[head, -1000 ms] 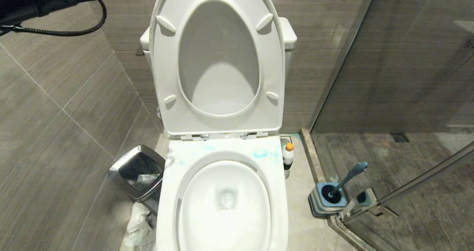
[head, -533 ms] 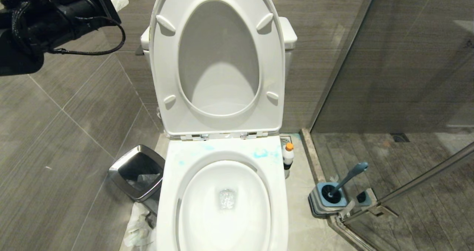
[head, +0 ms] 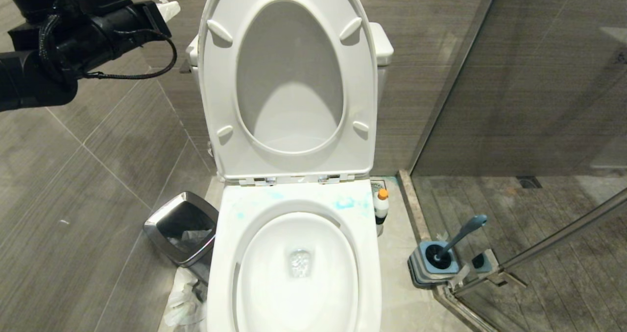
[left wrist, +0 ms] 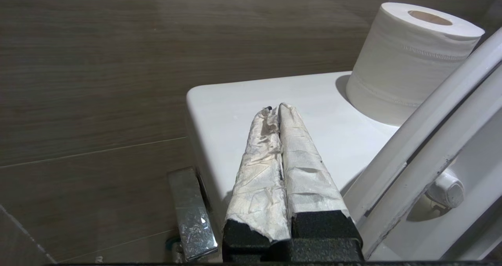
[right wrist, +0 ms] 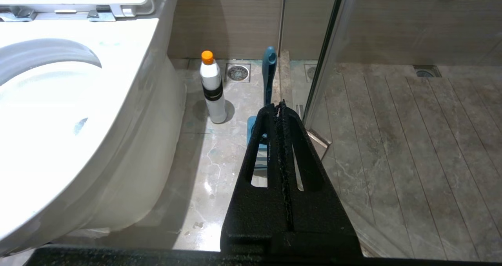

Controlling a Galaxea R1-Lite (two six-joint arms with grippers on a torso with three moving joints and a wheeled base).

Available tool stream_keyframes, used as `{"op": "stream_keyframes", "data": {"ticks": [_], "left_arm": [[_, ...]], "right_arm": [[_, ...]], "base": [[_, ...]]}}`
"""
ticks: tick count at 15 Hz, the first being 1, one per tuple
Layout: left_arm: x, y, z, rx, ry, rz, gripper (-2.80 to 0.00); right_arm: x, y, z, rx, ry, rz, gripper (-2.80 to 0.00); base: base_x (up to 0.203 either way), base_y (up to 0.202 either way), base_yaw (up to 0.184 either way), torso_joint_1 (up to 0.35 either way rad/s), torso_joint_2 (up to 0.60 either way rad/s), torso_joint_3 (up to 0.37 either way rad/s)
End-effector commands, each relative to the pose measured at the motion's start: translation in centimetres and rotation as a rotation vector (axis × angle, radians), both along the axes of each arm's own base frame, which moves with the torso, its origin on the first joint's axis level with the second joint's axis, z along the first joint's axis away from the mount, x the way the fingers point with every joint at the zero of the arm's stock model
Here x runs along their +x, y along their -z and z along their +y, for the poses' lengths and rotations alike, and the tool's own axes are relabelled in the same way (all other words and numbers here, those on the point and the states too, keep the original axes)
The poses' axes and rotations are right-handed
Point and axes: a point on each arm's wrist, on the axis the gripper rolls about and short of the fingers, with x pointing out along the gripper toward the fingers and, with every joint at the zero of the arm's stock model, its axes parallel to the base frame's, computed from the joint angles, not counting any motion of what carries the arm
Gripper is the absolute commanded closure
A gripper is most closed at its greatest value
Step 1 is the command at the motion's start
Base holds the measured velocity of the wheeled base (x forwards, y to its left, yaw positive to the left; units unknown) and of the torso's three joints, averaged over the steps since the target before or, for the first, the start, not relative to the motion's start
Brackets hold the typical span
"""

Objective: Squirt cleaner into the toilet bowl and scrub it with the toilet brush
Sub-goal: Close the toilet lid

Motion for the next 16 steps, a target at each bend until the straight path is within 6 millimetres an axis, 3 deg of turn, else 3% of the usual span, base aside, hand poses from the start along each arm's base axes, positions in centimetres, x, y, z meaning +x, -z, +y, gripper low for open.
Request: {"op": "stream_keyframes", "data": {"ticks": [1,5,16], "left_arm": [[0.3,0.3,-0.4,0.001,0.013,0.003,0.0],[1.1,1.3,-1.5,0.015,0.039,-0.002,0.0],[2.6,3.0,-2.0,0.052,0.035,-0.001,0.0]], "right_arm": [[0.2,0.5,0.0,0.0,0.0,0.019,0.0],[0.2,0.6,0.0,0.0,0.0,0.02,0.0],[0.2,0.6,0.0,0.0,0.0,0.02,0.0]], "base": [[0.0,0.0,0.0,0.0,0.0,0.0],[0.0,0.0,0.0,0.0,0.0,0.0],[0.0,0.0,0.0,0.0,0.0,0.0]]}}
